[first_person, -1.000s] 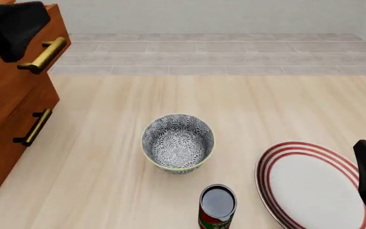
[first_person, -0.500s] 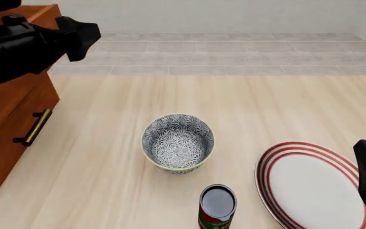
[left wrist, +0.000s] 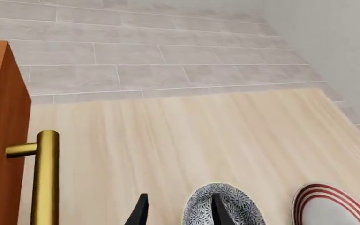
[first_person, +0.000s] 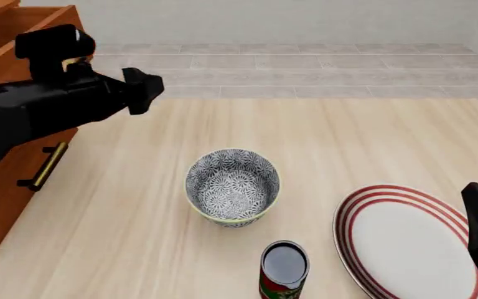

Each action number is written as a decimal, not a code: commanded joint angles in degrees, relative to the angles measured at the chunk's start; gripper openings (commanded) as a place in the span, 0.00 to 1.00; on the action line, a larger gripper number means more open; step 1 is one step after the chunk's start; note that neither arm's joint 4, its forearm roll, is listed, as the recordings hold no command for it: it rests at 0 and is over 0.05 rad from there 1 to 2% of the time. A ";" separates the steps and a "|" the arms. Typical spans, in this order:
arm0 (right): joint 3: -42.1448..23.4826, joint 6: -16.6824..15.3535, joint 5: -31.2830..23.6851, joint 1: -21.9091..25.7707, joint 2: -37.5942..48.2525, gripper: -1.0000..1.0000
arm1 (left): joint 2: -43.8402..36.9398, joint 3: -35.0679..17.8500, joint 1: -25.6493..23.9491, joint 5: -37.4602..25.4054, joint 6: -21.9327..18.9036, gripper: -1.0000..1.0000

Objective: Put the bowl on top of the cabinet.

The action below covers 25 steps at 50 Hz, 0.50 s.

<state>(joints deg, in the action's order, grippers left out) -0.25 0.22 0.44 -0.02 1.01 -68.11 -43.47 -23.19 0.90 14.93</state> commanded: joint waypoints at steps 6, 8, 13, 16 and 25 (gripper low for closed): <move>0.01 0.00 0.10 0.00 0.09 1.00 | -4.40 1.91 -1.73 0.98 -0.81 1.00; 0.00 0.01 0.08 0.00 0.08 1.00 | -4.89 2.05 -1.82 1.24 -0.89 1.00; -0.02 0.01 -0.09 0.00 -0.07 1.00 | -5.92 2.66 -2.67 1.75 -0.85 1.00; -0.07 0.01 -0.20 0.00 -0.13 1.00 | -6.56 2.94 -3.00 2.01 -1.02 1.00; -0.04 0.01 -0.15 0.01 -0.10 1.00 | -8.37 3.36 -3.52 2.98 -1.31 1.00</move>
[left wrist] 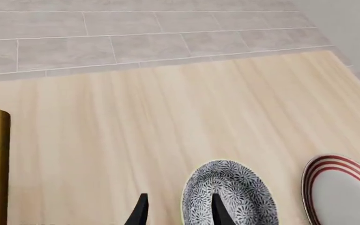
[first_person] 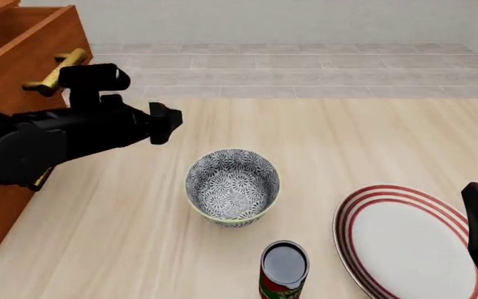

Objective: Put the bowl on top of the cabinet.

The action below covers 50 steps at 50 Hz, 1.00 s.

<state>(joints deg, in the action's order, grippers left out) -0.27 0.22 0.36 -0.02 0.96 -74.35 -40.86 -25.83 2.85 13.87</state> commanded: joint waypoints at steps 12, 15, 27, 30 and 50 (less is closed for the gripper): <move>-0.02 -0.01 -0.08 0.00 -0.06 1.00 | -6.32 2.75 -1.69 5.02 -0.51 1.00; -0.02 0.00 -0.08 0.00 -0.08 1.00 | -7.62 3.37 -1.59 6.22 -0.93 1.00; -0.02 0.00 -0.07 -0.01 -0.06 1.00 | -10.97 4.45 -1.72 8.87 -1.34 1.00; -0.02 0.01 -0.08 -0.01 -0.07 1.00 | -11.76 4.66 -1.82 9.50 -1.57 1.00; -0.02 0.00 -0.08 0.00 -0.06 1.00 | -16.88 4.67 -1.89 12.66 -2.06 1.00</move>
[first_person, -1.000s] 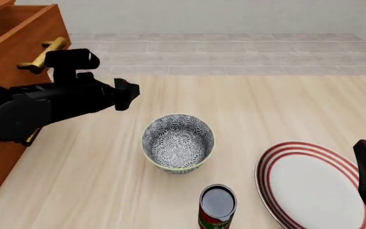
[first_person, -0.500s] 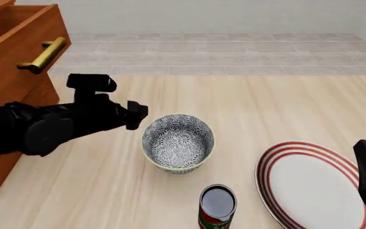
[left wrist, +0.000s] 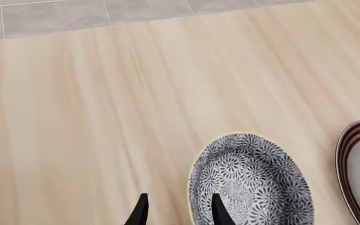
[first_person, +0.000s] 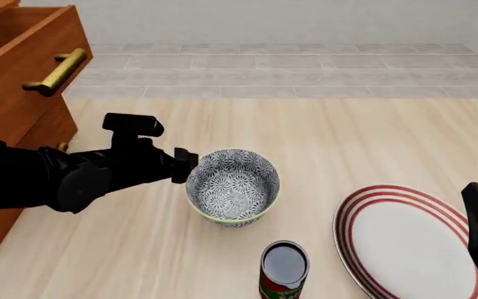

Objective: Put the bowl on top of the cabinet.

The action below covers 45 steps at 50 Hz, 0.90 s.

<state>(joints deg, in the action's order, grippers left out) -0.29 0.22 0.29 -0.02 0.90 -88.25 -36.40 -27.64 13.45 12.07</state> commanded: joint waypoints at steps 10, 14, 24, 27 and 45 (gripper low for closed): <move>0.00 0.00 0.00 0.00 0.01 1.00 | -5.72 0.09 -0.59 4.10 -0.53 1.00; 0.00 0.00 0.00 0.00 0.00 1.00 | -7.60 0.46 -0.76 5.53 -0.69 1.00; 0.00 0.00 0.00 0.01 -0.01 1.00 | -10.97 -0.05 -1.59 7.40 -1.14 1.00; 0.00 -0.01 0.00 0.00 0.00 1.00 | -11.17 -0.14 -2.21 7.81 -0.84 1.00; 0.00 -0.01 0.00 -0.01 0.01 1.00 | -17.73 -1.28 -3.70 12.46 -0.28 1.00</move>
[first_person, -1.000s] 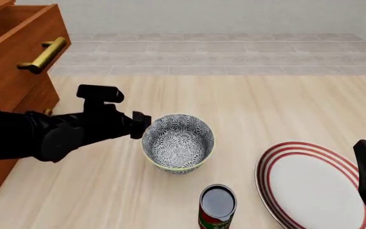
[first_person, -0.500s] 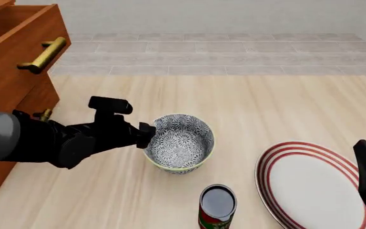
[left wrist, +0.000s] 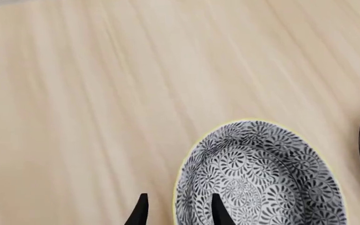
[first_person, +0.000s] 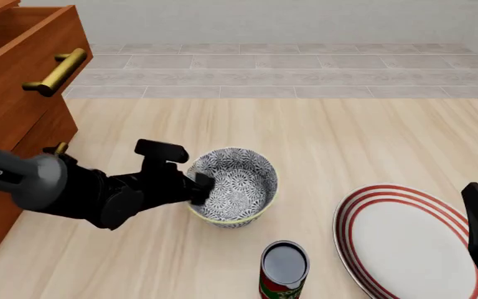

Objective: Put the bowl on top of the cabinet.

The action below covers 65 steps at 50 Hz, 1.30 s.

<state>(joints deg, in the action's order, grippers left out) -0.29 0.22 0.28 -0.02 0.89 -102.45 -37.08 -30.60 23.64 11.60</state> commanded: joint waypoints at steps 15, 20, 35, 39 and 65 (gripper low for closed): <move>0.00 0.00 -0.01 -0.02 -0.03 1.00 | 0.52 3.02 -1.89 3.62 -1.63 0.00; 0.00 0.00 0.00 0.00 0.00 1.00 | 4.22 4.61 -2.59 2.61 -1.93 0.00; 0.00 0.00 0.00 -0.01 0.00 1.00 | 16.51 7.43 -1.66 -2.37 -3.16 0.00; 0.00 0.00 0.00 0.00 0.00 1.00 | 17.70 7.55 -1.30 -2.91 -3.27 0.00; 0.00 0.01 0.00 -0.01 -0.01 1.00 | 28.48 5.45 1.92 -10.53 -2.64 0.00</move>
<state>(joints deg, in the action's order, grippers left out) -0.29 0.23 0.28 -0.02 0.90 -78.06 -30.42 -29.98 16.00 8.68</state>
